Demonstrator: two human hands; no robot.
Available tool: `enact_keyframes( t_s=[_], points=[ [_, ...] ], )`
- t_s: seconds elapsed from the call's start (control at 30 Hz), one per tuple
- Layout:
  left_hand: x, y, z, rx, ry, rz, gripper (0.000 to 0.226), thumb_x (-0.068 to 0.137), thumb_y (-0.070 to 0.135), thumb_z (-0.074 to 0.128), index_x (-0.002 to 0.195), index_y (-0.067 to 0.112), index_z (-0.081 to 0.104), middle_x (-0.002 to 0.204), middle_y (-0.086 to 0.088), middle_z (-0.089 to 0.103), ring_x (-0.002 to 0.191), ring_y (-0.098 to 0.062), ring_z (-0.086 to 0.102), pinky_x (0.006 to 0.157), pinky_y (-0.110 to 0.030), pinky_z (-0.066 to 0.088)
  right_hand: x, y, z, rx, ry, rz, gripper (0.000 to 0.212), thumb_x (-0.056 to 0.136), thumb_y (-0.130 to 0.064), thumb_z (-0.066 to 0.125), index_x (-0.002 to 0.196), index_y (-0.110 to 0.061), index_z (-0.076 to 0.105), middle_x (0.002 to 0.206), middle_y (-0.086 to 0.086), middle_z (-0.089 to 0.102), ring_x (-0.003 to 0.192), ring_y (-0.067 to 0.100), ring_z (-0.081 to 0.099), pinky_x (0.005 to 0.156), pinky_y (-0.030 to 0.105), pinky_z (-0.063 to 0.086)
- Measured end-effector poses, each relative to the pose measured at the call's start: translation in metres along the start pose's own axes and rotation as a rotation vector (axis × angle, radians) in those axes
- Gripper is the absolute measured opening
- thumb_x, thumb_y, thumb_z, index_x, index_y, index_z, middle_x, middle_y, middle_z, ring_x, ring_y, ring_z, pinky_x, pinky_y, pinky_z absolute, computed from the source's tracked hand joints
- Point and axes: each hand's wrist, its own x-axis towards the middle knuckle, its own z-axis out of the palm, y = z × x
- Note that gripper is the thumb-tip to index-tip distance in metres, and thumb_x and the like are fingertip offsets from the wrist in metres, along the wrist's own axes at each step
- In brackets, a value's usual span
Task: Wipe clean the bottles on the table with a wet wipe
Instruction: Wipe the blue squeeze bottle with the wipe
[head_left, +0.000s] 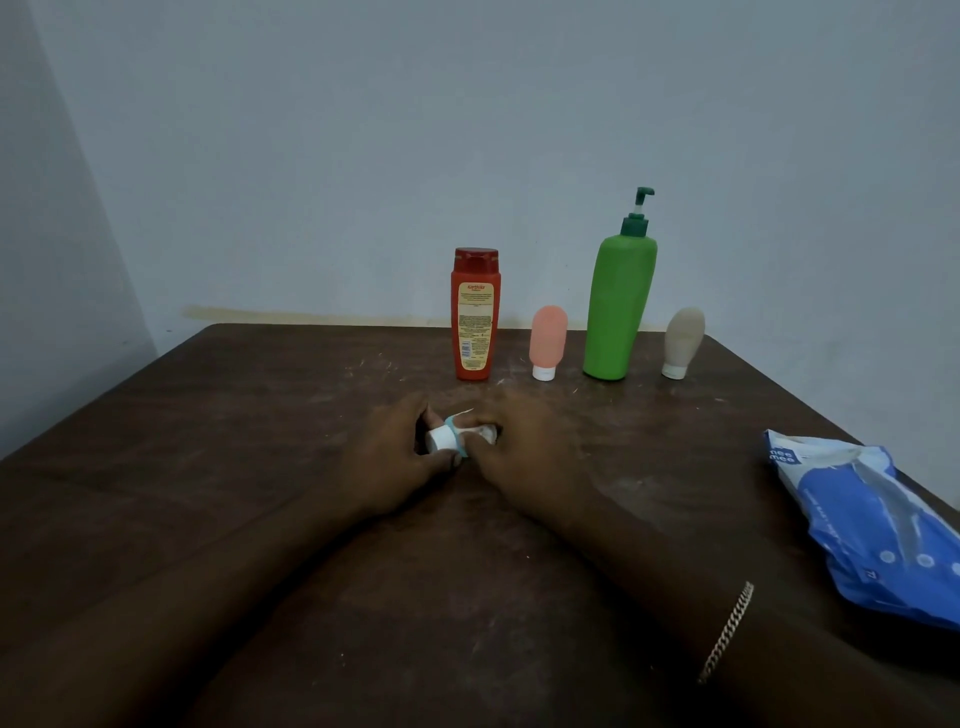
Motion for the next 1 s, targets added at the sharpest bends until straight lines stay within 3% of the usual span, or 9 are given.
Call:
enact_keyframes(
  t_s=[0.1,0.17,0.23,0.33,0.43,0.57,0.67,0.87,1.0],
  points=[
    [0.002,-0.001,0.000,-0.008,-0.017,0.007,0.031,0.081,0.026,0.081,0.092,0.029,0.053,0.097,0.012,0.061,0.085,-0.005,0.060,0.066,-0.020,0.051,0.005,0.014,-0.001,0.024,0.074,0.058,0.028,0.091,-0.022,0.063,0.118,-0.020,0.070,0.119,-0.002,0.068,0.107,0.008,0.059,0.079,0.009,0.039],
    [0.003,-0.001,0.001,-0.028,-0.019,0.008,0.031,0.082,0.027,0.080,0.093,0.030,0.051,0.100,0.013,0.060,0.091,-0.004,0.059,0.070,-0.021,0.053,0.009,0.027,-0.005,0.048,0.120,0.160,0.026,0.090,-0.021,0.065,0.115,-0.017,0.072,0.113,-0.001,0.071,0.097,0.004,0.061,0.063,0.002,0.037],
    [0.003,-0.002,0.002,-0.041,-0.018,0.005,0.030,0.083,0.028,0.079,0.093,0.030,0.051,0.102,0.013,0.061,0.094,-0.004,0.059,0.073,-0.025,0.056,0.012,0.037,-0.011,0.048,0.142,0.221,0.025,0.089,-0.019,0.066,0.113,-0.015,0.073,0.108,-0.001,0.074,0.089,0.002,0.062,0.057,0.001,0.036],
    [0.004,-0.003,0.002,-0.080,-0.021,-0.013,0.029,0.083,0.026,0.079,0.095,0.028,0.052,0.102,0.013,0.061,0.096,-0.005,0.058,0.072,-0.023,0.054,0.011,0.039,-0.012,0.039,0.163,0.236,0.024,0.088,-0.017,0.066,0.111,-0.014,0.074,0.105,0.000,0.075,0.086,0.002,0.063,0.059,0.001,0.035],
    [0.005,-0.007,0.000,-0.161,0.003,-0.051,0.033,0.080,0.023,0.081,0.098,0.028,0.053,0.106,0.012,0.060,0.098,-0.006,0.058,0.074,-0.024,0.055,0.010,0.029,-0.007,0.023,0.113,0.181,0.027,0.090,-0.016,0.064,0.116,-0.016,0.071,0.116,0.001,0.070,0.094,0.001,0.056,0.058,0.001,0.037],
    [0.007,-0.006,-0.001,-0.167,-0.011,-0.064,0.044,0.078,0.019,0.082,0.111,0.031,0.057,0.108,0.016,0.058,0.098,-0.004,0.057,0.071,-0.017,0.046,0.007,0.017,-0.002,0.013,0.068,0.069,0.027,0.089,-0.017,0.065,0.115,-0.021,0.071,0.122,0.001,0.065,0.108,0.010,0.058,0.079,0.008,0.039],
    [0.009,-0.005,-0.002,-0.145,-0.060,-0.075,0.044,0.081,0.019,0.080,0.121,0.026,0.063,0.107,0.014,0.061,0.096,-0.003,0.058,0.074,-0.016,0.047,0.009,0.024,-0.005,0.034,0.125,0.148,0.026,0.089,-0.015,0.065,0.114,-0.018,0.071,0.120,0.001,0.067,0.109,0.011,0.059,0.068,0.002,0.034],
    [0.011,-0.011,-0.001,-0.150,-0.056,-0.060,0.039,0.076,0.022,0.084,0.109,0.030,0.064,0.106,0.014,0.064,0.098,-0.006,0.061,0.077,-0.022,0.053,0.009,0.024,-0.009,0.013,0.189,0.193,0.028,0.090,-0.018,0.064,0.117,-0.017,0.070,0.116,0.000,0.068,0.096,0.002,0.055,0.056,0.003,0.034],
    [0.010,-0.012,0.001,-0.164,-0.012,-0.039,0.035,0.074,0.023,0.084,0.103,0.028,0.065,0.102,0.012,0.065,0.093,-0.006,0.062,0.077,-0.024,0.053,0.010,0.001,0.002,-0.049,0.074,0.021,0.027,0.092,-0.023,0.061,0.117,-0.020,0.069,0.117,-0.003,0.060,0.100,0.005,0.052,0.072,0.009,0.034]
  ],
)
